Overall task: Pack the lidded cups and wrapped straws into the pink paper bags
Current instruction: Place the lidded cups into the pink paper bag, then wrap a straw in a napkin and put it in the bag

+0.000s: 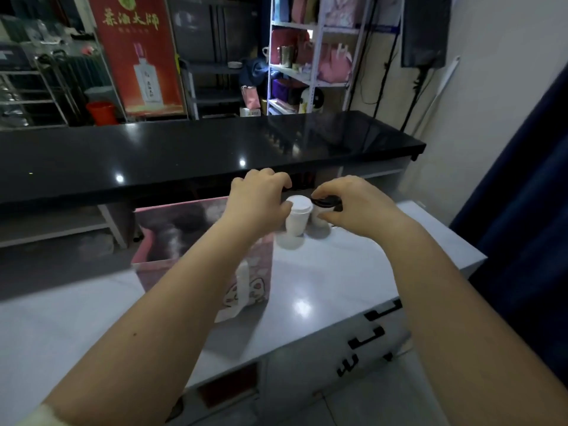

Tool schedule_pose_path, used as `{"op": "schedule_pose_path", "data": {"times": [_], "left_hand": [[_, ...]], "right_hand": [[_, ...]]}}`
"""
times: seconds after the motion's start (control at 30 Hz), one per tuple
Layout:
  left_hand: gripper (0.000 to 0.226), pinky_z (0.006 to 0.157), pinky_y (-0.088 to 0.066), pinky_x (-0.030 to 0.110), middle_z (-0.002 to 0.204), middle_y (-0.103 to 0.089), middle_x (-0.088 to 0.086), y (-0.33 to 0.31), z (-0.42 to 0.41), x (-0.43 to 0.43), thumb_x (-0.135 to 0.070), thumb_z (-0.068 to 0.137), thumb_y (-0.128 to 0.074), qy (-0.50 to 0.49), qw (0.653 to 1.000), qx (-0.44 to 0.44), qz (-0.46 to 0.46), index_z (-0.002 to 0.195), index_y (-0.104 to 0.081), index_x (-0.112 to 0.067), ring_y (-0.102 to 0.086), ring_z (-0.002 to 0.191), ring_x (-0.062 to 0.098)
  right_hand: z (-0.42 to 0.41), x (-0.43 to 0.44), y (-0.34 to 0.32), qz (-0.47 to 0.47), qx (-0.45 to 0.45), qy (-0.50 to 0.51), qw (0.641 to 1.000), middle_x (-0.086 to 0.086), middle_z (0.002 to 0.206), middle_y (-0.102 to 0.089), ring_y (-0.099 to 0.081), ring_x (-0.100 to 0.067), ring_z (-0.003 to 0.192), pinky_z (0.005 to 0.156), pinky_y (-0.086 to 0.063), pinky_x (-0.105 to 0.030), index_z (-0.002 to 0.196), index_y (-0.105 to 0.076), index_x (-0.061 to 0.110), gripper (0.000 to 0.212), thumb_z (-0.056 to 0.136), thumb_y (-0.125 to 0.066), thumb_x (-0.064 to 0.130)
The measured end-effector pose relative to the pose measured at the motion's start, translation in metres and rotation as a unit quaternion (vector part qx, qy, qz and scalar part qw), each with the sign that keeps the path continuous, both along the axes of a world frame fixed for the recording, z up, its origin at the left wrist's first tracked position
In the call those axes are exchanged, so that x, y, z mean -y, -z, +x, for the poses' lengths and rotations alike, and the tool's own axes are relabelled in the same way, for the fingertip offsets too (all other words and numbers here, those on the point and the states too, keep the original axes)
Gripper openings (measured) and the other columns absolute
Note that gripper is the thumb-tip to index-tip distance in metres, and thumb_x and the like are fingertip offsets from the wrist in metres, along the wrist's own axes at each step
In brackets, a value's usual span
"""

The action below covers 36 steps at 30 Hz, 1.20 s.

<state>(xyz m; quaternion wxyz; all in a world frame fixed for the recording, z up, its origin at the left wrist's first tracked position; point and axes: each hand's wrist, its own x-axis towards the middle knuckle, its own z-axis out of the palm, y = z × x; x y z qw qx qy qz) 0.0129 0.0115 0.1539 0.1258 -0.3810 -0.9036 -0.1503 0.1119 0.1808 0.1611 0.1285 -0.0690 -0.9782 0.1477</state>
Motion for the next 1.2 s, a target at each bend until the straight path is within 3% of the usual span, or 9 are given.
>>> {"op": "schedule_pose_path", "data": {"times": [0.1,0.37,0.6,0.7,0.8,1.0,1.2], "left_hand": [[0.038,0.085,-0.037,0.039,0.118,-0.057,0.001,-0.001,0.029,-0.043,-0.037,0.089,-0.059,0.018,1.0,0.0,0.013,0.125,-0.056,-0.025,-0.05,0.111,0.027],[0.035,0.086,-0.042,0.04,0.116,-0.06,0.0,0.029,0.126,-0.175,-0.034,0.089,-0.058,0.076,0.996,0.022,0.032,0.123,-0.058,-0.027,-0.052,0.108,0.026],[0.038,0.097,-0.03,0.039,0.129,-0.059,-0.006,0.089,0.189,-0.258,-0.037,0.091,-0.056,0.087,0.995,0.038,-0.021,0.128,-0.055,-0.033,-0.046,0.122,0.024],[0.038,0.097,-0.029,0.04,0.127,-0.059,-0.006,0.119,0.206,-0.276,-0.037,0.091,-0.055,0.088,0.993,0.069,-0.044,0.129,-0.054,-0.033,-0.045,0.122,0.023],[0.041,0.099,-0.03,0.041,0.128,-0.057,-0.004,0.148,0.21,-0.283,-0.035,0.09,-0.055,0.078,0.989,0.102,-0.067,0.131,-0.054,-0.031,-0.043,0.124,0.024],[0.043,0.094,-0.031,0.041,0.125,-0.056,-0.002,0.183,0.17,-0.295,-0.035,0.086,-0.06,0.029,0.991,0.121,-0.055,0.129,-0.056,-0.03,-0.043,0.12,0.026],[0.046,0.1,-0.026,0.04,0.129,-0.054,-0.004,0.217,0.1,-0.326,-0.04,0.087,-0.057,0.007,0.986,0.15,-0.068,0.132,-0.053,-0.032,-0.039,0.125,0.024]], "right_hand": [[0.038,-0.038,-0.004,-0.015,0.001,0.022,1.0,0.006,0.109,-0.064,-0.058,-0.013,0.098,0.083,-0.054,-0.041,0.116,-0.065,0.029,0.035,0.082,-0.072,0.023],[0.155,-0.147,0.028,-0.018,-0.01,0.077,0.997,0.013,0.118,-0.061,-0.049,-0.01,0.114,0.086,-0.041,-0.027,0.117,-0.064,0.031,0.034,0.084,-0.071,0.028],[0.216,-0.218,0.082,-0.016,0.019,0.118,0.993,0.008,0.12,-0.062,-0.045,-0.016,0.12,0.092,-0.045,-0.039,0.117,-0.064,0.028,0.03,0.086,-0.067,0.026],[0.231,-0.241,0.115,-0.02,0.041,0.125,0.991,0.008,0.124,-0.06,-0.042,-0.015,0.123,0.092,-0.044,-0.037,0.12,-0.062,0.026,0.033,0.087,-0.065,0.025],[0.234,-0.254,0.145,-0.034,0.056,0.111,0.992,0.007,0.124,-0.058,-0.04,-0.015,0.122,0.086,-0.033,-0.029,0.12,-0.062,0.024,0.032,0.088,-0.063,0.023],[0.189,-0.275,0.176,-0.028,0.071,0.086,0.993,0.005,0.124,-0.055,-0.038,-0.015,0.122,0.089,-0.035,-0.03,0.122,-0.061,0.021,0.034,0.088,-0.062,0.017],[0.113,-0.3,0.194,-0.029,0.118,0.067,0.99,0.004,0.129,-0.052,-0.038,-0.018,0.124,0.098,-0.034,-0.031,0.124,-0.06,0.022,0.034,0.09,-0.063,0.02]]}}
